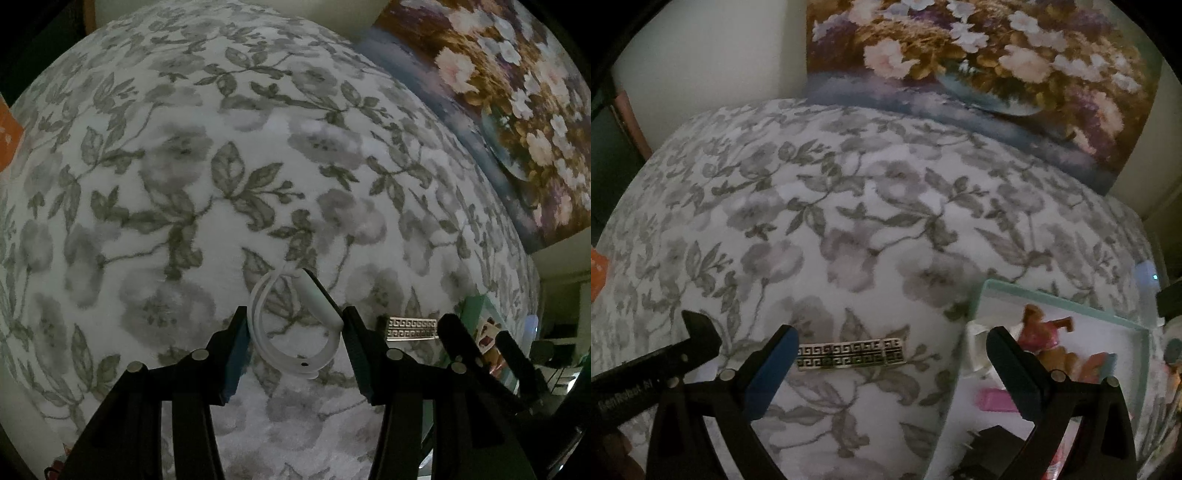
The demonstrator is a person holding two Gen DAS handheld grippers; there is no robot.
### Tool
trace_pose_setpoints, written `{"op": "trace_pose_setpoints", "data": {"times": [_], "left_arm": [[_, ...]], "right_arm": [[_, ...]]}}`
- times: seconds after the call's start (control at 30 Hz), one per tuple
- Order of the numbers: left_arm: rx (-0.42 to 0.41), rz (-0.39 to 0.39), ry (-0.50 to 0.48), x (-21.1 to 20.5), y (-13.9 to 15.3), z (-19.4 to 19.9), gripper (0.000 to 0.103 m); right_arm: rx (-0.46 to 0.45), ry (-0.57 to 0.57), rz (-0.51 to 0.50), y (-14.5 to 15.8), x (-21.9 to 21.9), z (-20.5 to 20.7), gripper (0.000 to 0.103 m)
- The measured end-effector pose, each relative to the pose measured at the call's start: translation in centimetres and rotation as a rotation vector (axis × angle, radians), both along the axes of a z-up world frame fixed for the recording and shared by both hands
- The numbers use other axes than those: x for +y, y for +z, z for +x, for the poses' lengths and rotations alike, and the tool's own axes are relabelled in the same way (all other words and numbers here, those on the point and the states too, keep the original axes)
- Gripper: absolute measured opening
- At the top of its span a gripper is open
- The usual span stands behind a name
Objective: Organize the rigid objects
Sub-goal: 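Grasp the black-and-silver patterned bar with the right tool while the left tool holds the band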
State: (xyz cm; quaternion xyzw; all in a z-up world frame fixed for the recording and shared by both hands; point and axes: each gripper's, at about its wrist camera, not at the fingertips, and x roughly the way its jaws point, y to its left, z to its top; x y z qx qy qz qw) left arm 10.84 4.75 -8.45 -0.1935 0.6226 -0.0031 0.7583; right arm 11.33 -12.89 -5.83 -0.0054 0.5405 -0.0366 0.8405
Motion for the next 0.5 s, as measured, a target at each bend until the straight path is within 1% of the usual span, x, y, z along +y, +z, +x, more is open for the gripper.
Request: {"op": "trace_pose_setpoints", "data": {"times": [0.1, 0.17, 0.23, 0.4, 0.5], "left_arm": [[0.000, 0.019, 0.023, 0.7, -0.1, 0.0, 0.052], [0.000, 0.017, 0.036, 1.1, -0.1, 0.0, 0.052], [0.000, 0.013, 0.040, 1.2, -0.2, 0.0, 0.052], [0.006, 0.003, 0.030, 0.9, -0.3, 0.1, 0.052], [0.013, 0.003, 0.028, 0.8, -0.6, 0.2, 0.052]], "right_arm": [[0.005, 0.013, 0.040, -0.5, 0.3, -0.1, 0.103], [0.028, 0.026, 0.082, -1.4, 0.6, 0.0, 0.103], [0.047, 0.038, 0.099, -2.1, 1.0, 0.1, 0.103], [0.084, 0.075, 0.107, -3.5, 1.9, 0.1, 0.103], [0.104, 0.072, 0.109, -4.4, 1.9, 0.2, 0.102]]}}
